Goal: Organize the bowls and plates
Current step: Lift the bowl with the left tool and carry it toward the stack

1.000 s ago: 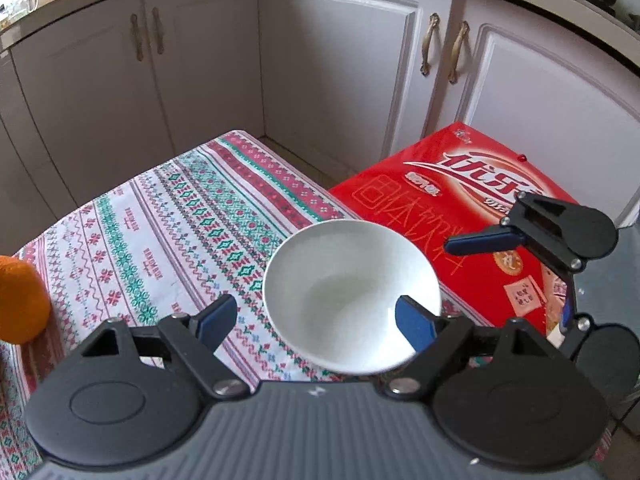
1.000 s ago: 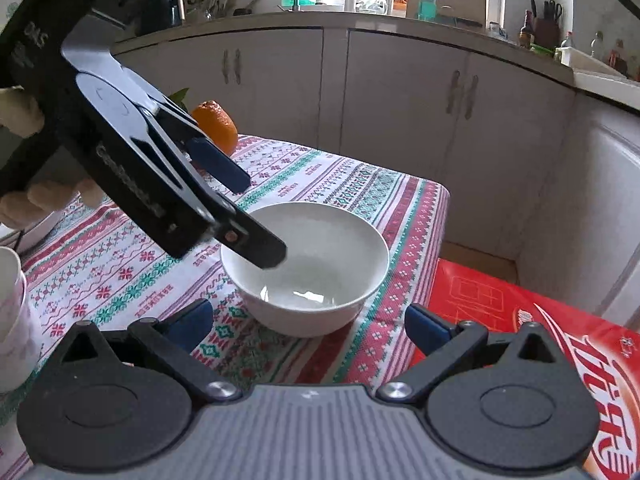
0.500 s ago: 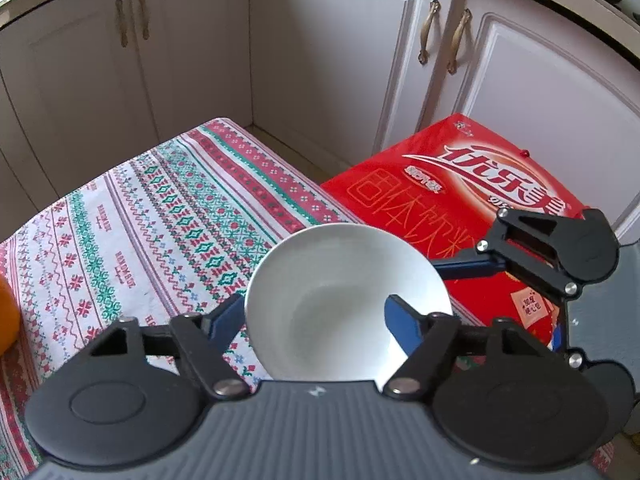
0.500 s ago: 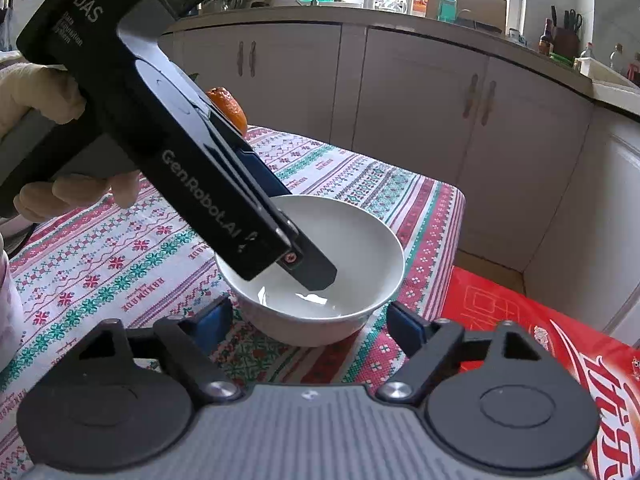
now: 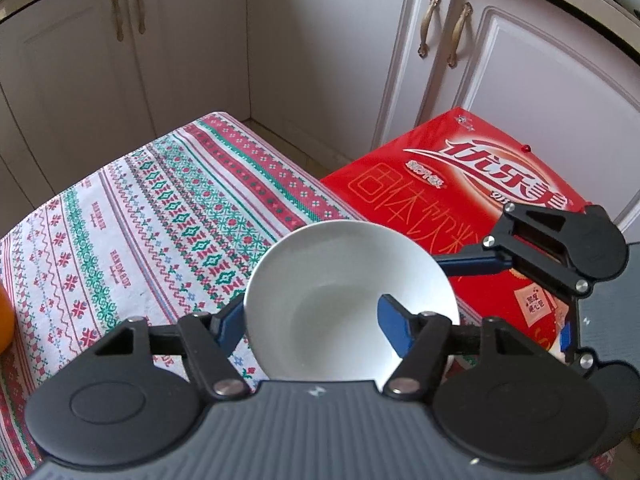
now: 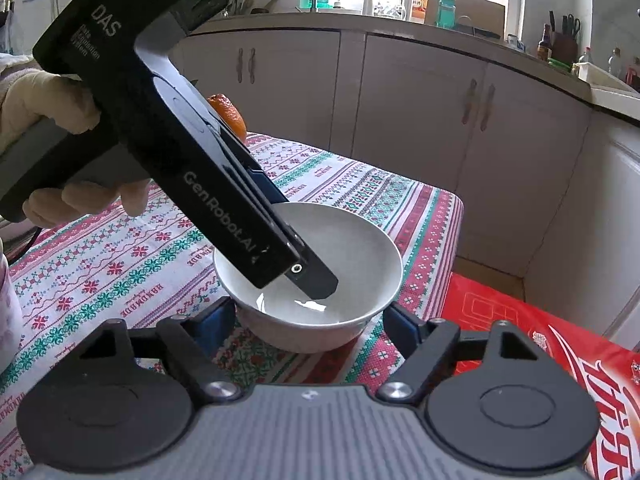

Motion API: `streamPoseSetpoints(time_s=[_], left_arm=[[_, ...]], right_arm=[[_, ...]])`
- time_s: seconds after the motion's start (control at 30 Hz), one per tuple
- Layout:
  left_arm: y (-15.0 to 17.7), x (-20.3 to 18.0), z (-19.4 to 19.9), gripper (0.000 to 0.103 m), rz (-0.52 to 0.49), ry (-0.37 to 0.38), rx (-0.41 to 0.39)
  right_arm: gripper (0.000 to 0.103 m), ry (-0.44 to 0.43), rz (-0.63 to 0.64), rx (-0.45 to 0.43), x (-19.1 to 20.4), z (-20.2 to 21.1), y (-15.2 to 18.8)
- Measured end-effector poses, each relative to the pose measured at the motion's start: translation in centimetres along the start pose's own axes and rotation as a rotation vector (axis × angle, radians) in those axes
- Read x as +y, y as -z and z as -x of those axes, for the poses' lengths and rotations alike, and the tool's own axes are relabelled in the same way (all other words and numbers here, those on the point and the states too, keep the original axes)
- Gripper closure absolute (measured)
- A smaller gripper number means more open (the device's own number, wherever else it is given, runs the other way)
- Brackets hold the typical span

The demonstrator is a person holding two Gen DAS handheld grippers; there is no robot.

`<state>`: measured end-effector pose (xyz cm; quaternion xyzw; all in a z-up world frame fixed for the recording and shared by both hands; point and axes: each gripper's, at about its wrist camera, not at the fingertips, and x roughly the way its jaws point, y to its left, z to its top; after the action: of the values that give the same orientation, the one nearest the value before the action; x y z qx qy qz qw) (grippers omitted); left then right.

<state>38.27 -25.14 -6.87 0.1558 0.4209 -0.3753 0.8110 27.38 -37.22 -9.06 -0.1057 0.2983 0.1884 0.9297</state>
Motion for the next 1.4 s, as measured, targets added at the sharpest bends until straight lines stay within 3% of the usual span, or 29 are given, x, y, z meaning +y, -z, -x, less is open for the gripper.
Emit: streamPoseSetpoints(time_s=[0.43,0.97,1.4], left_arm=[[0.7,-1.0,1.8,0.035,-0.016,0.011,-0.002],[3.6,-3.9,10.1,0.035,-0.035,-0.031,-0.083],[7.4,-5.5,16.2,0.034,-0.023,-0.084,-0.132]], right_arm=[[0.019,-0.008,-0.001,0.023,0.8,1.5,-0.3],[0.019,-0.032,0.040,0.020,5.2,6.9,-2.2],[0.019,-0.106,0.047,-0.007,9.3,10.9,-2.9]])
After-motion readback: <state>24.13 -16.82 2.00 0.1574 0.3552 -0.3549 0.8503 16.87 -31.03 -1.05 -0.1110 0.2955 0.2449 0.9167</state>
